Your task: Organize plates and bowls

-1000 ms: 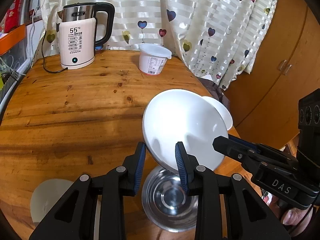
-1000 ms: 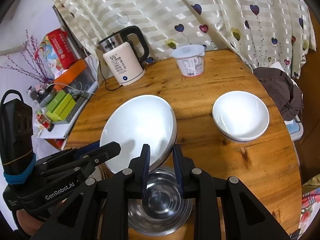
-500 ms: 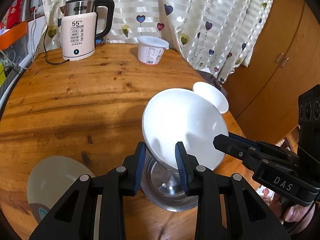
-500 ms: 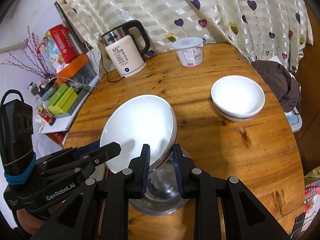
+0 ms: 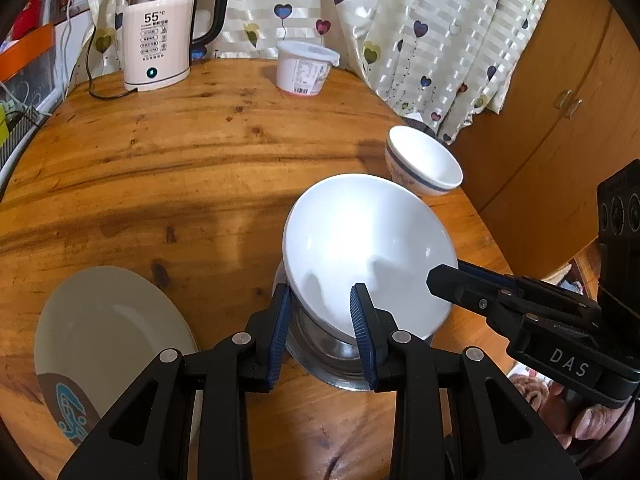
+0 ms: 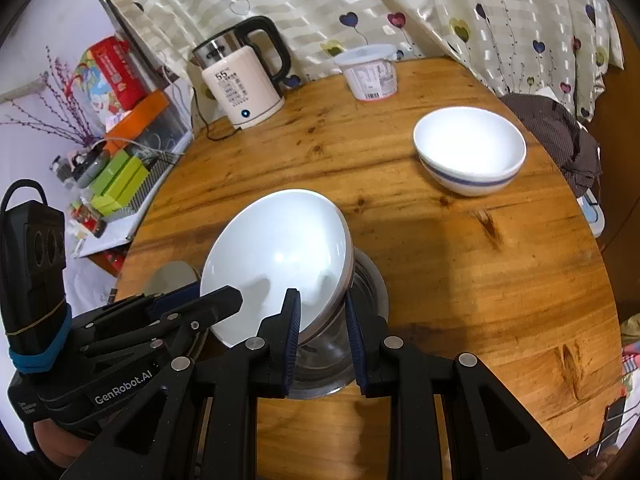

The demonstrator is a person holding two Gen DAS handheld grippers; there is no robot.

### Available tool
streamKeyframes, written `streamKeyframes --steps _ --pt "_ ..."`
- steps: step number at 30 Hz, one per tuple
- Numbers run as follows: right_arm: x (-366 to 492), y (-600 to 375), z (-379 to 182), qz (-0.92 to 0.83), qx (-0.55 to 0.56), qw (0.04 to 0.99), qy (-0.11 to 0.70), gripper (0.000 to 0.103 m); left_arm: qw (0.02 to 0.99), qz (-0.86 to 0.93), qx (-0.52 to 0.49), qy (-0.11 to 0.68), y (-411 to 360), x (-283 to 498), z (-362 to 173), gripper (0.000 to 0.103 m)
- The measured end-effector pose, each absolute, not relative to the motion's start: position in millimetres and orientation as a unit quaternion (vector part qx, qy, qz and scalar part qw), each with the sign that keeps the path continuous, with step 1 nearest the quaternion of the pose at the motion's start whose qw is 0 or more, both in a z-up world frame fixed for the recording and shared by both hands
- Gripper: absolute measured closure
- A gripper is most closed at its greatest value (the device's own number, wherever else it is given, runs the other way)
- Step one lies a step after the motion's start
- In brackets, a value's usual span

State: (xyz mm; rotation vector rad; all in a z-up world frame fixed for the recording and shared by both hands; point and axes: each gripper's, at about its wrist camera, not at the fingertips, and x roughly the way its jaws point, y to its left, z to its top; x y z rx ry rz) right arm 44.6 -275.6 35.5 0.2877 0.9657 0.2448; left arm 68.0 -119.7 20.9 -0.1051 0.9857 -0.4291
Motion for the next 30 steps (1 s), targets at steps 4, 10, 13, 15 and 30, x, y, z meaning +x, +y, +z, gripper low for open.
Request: streamKeyframes --steps 4,10,13,15,30 --pt "44 -277 30 0.116 0.139 0.864 0.469 0.081 0.854 -0.204 -0.049 0.476 -121 67 15 0.071" --pt "44 -280 23 0.114 0.141 0.859 0.478 0.081 0.849 -0.204 -0.047 0.486 -124 66 8 0.071" --pt "44 -280 20 0.112 0.142 0.857 0.483 0.081 0.846 -0.204 -0.046 0.490 -125 66 6 0.071" --pt "44 -281 19 0.112 0.141 0.856 0.484 0.081 0.846 -0.204 -0.045 0.491 -125 66 4 0.071" --pt "44 -280 15 0.113 0.141 0.852 0.492 0.079 0.844 -0.202 -0.049 0.495 -124 64 3 0.071"
